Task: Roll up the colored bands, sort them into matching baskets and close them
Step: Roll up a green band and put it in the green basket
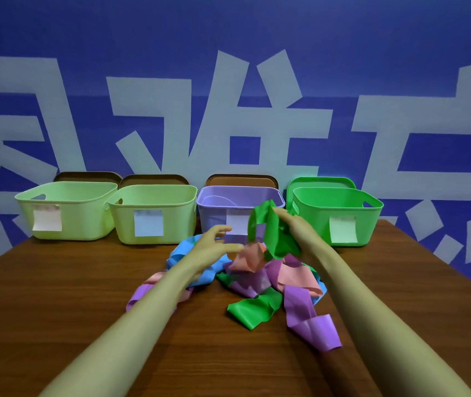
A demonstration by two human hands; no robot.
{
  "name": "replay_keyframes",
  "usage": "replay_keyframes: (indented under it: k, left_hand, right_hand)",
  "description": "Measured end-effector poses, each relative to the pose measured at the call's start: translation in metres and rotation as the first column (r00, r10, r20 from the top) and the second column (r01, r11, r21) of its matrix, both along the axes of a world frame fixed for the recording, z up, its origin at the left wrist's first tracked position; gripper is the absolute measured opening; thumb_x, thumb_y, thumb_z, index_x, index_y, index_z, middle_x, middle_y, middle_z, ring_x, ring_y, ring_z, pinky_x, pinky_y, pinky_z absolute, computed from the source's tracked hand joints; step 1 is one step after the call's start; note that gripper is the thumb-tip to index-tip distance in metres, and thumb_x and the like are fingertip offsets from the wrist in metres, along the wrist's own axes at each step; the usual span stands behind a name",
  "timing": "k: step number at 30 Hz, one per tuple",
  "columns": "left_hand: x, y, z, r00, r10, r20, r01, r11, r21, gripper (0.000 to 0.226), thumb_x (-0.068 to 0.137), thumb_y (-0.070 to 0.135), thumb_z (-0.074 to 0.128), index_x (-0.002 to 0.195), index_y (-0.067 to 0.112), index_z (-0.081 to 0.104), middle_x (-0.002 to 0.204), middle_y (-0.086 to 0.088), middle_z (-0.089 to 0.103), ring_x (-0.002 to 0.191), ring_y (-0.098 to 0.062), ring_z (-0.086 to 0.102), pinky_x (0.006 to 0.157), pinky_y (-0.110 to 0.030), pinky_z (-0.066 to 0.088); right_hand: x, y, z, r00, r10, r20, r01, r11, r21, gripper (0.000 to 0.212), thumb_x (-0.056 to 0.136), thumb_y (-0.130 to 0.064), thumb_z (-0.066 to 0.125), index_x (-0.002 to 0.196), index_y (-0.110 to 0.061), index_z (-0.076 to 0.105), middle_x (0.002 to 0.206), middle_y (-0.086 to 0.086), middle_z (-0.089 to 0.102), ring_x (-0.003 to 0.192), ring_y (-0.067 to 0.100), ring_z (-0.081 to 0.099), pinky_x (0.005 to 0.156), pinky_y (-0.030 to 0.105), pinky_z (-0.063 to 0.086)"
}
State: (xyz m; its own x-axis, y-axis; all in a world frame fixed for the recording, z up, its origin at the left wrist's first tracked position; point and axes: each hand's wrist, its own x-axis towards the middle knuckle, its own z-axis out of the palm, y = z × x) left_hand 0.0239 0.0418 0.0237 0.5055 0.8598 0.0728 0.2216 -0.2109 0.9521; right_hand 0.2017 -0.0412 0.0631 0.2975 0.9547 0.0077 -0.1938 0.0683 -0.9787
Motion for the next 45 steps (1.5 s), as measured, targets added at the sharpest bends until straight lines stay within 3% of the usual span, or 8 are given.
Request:
replay_keyframes:
  k: [4,7,17,26,31,35,42,45]
  left_hand:
    - [0.018,-0.011,-0.006,0.974,-0.221,-0.037,0.224,0.966,0.125,0.049,0.077,0.02,0.078,0.121,0.022,0.056,0.114,0.001,0.063,0.105,-0.016,0.06,0.083,-0.021,0.05]
    - [0.017,-0.003,-0.012,0.993,0.032,-0.118,-0.002,0.97,0.244,0.033,0.076,0.029,0.078,0.101,0.013,0.065,0.091,0.003,0.065,0.083,-0.012,0.058,0.064,-0.016,0.041]
    - [0.009,-0.012,0.02,0.939,-0.088,0.333,-0.01,0.959,0.282,0.013,0.088,0.009,0.063,0.08,0.018,0.062,0.075,0.007,0.062,0.073,-0.006,0.057,0.074,-0.021,0.046]
    - [-0.004,0.007,0.043,0.531,0.287,0.797,0.003,0.94,-0.34,0.037,0.086,-0.005,0.042,0.051,0.01,0.042,0.056,0.002,0.056,0.058,-0.012,0.052,0.065,-0.023,0.038]
    - [-0.006,0.016,0.006,0.971,0.163,0.174,-0.142,0.982,-0.126,0.019,0.091,0.01,0.058,0.074,0.016,0.052,0.067,-0.002,0.052,0.063,-0.015,0.045,0.055,-0.026,0.033]
    - [0.004,0.012,-0.016,0.979,0.055,-0.194,-0.041,0.996,0.079,0.009,0.093,0.01,0.056,0.099,0.01,0.062,0.094,-0.001,0.058,0.093,-0.014,0.051,0.083,-0.023,0.039]
    - [0.015,-0.019,0.018,0.917,-0.109,0.384,0.225,0.936,-0.272,0.026,0.095,0.026,0.055,0.118,0.015,0.054,0.103,-0.005,0.067,0.089,-0.021,0.065,0.085,-0.036,0.051]
    - [0.014,-0.019,0.022,0.925,-0.095,0.367,0.163,0.974,-0.159,0.014,0.093,0.011,0.057,0.105,0.013,0.061,0.091,-0.007,0.068,0.078,-0.018,0.064,0.07,-0.027,0.054]
  right_hand:
    - [-0.002,-0.001,0.012,0.996,0.083,0.024,-0.085,0.992,0.096,0.02,0.098,-0.027,0.048,0.09,-0.018,0.064,0.062,-0.004,0.057,0.054,0.009,0.049,0.052,0.023,0.039]
    - [0.005,0.003,0.016,0.994,-0.094,0.054,0.085,0.986,0.144,0.018,0.096,-0.025,0.051,0.084,-0.017,0.063,0.053,-0.004,0.04,0.051,0.011,0.035,0.051,0.024,0.036]
    - [0.012,0.009,-0.02,0.946,0.02,0.324,0.058,0.972,-0.229,0.019,0.096,-0.021,0.052,0.08,-0.015,0.06,0.071,0.007,0.059,0.058,0.016,0.054,0.055,0.025,0.048]
    - [0.033,0.022,-0.031,0.842,-0.37,0.392,0.467,0.865,-0.187,0.03,0.1,-0.017,0.041,0.107,0.006,0.059,0.106,0.022,0.062,0.09,0.03,0.061,0.083,0.039,0.05]
    - [0.032,0.008,-0.019,0.985,-0.16,0.057,0.167,0.975,-0.148,0.028,0.101,-0.02,0.042,0.091,-0.004,0.062,0.066,0.005,0.069,0.05,0.008,0.064,0.048,0.02,0.052]
    - [0.017,0.001,-0.003,0.997,0.005,0.08,0.001,0.997,-0.076,0.024,0.099,-0.024,0.049,0.101,-0.005,0.064,0.083,0.009,0.069,0.057,0.011,0.065,0.052,0.021,0.053]
    - [0.007,-0.007,0.013,0.955,0.229,0.189,-0.234,0.972,0.005,0.022,0.091,-0.014,0.058,0.11,-0.001,0.06,0.091,0.014,0.064,0.07,0.017,0.064,0.062,0.025,0.054]
    - [0.006,-0.009,0.016,0.928,0.207,0.309,-0.23,0.973,0.038,0.005,0.088,-0.009,0.063,0.091,-0.005,0.062,0.08,0.008,0.062,0.062,0.014,0.056,0.058,0.021,0.048]
